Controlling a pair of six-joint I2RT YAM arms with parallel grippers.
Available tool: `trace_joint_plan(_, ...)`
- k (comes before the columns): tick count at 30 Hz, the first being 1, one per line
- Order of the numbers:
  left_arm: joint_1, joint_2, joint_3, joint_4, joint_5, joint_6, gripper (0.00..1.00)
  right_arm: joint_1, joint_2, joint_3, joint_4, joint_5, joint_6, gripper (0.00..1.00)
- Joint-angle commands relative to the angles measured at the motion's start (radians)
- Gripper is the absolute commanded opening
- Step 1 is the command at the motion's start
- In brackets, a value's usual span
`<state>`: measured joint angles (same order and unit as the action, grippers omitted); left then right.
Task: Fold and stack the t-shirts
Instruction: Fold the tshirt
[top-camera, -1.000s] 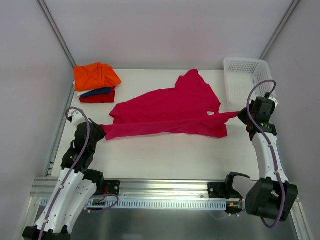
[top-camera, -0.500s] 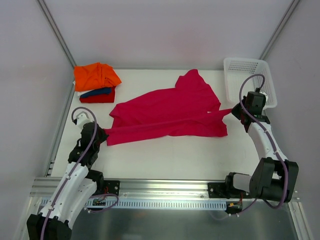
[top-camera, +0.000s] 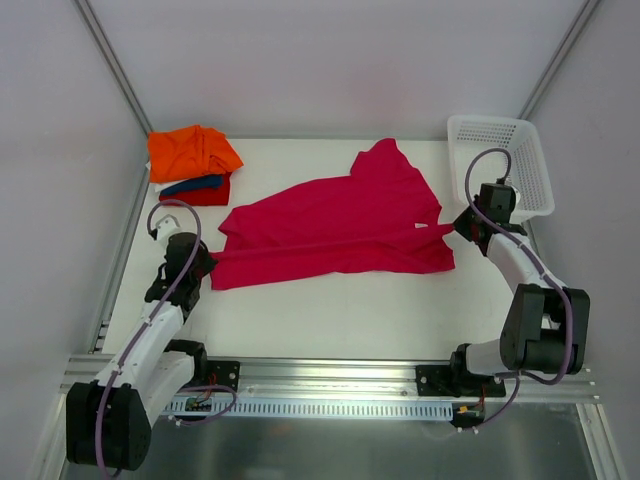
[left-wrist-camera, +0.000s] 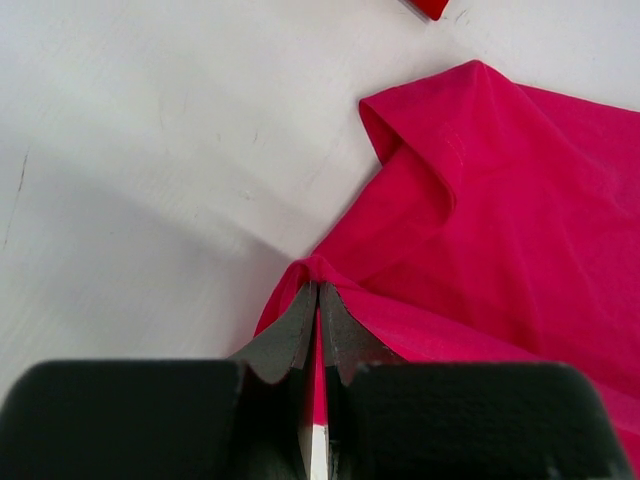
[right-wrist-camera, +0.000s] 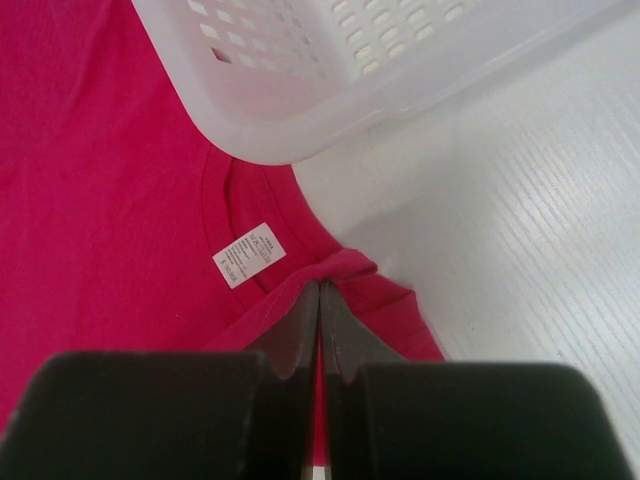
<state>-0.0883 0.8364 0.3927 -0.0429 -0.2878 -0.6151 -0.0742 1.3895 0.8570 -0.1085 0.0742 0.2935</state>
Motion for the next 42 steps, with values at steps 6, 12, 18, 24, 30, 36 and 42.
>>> trace_joint_plan(6, 0.03, 0.079, -0.011, 0.141, 0.016, 0.035, 0.0, 0.033, 0.092, 0.097, 0.058, 0.045, -0.017, 0.0)
trace_joint_plan(12, 0.039, 0.154, 0.011, 0.182, 0.03, 0.046, 0.0, 0.044, 0.151, 0.119, 0.063, 0.049, -0.019, 0.0)
trace_joint_plan(18, 0.045, 0.224, 0.049, 0.204, 0.038, 0.054, 0.0, 0.056, 0.216, 0.163, 0.058, 0.053, -0.025, 0.0)
trace_joint_plan(24, 0.048, 0.274, 0.092, 0.219, 0.042, 0.064, 0.06, 0.063, 0.275, 0.215, 0.043, 0.056, -0.034, 0.0)
trace_joint_plan(30, 0.05, 0.322, 0.155, 0.219, 0.033, 0.094, 0.87, 0.073, 0.296, 0.257, 0.009, 0.059, -0.057, 0.35)
trace_joint_plan(36, 0.05, 0.287, 0.17, 0.207, 0.056, 0.087, 0.99, 0.109, 0.224, 0.257, -0.014, 0.084, -0.085, 0.51)
trace_joint_plan(42, 0.05, 0.338, 0.215, 0.215, 0.09, 0.089, 0.93, 0.152, 0.221, 0.303, -0.034, 0.062, -0.09, 0.46)
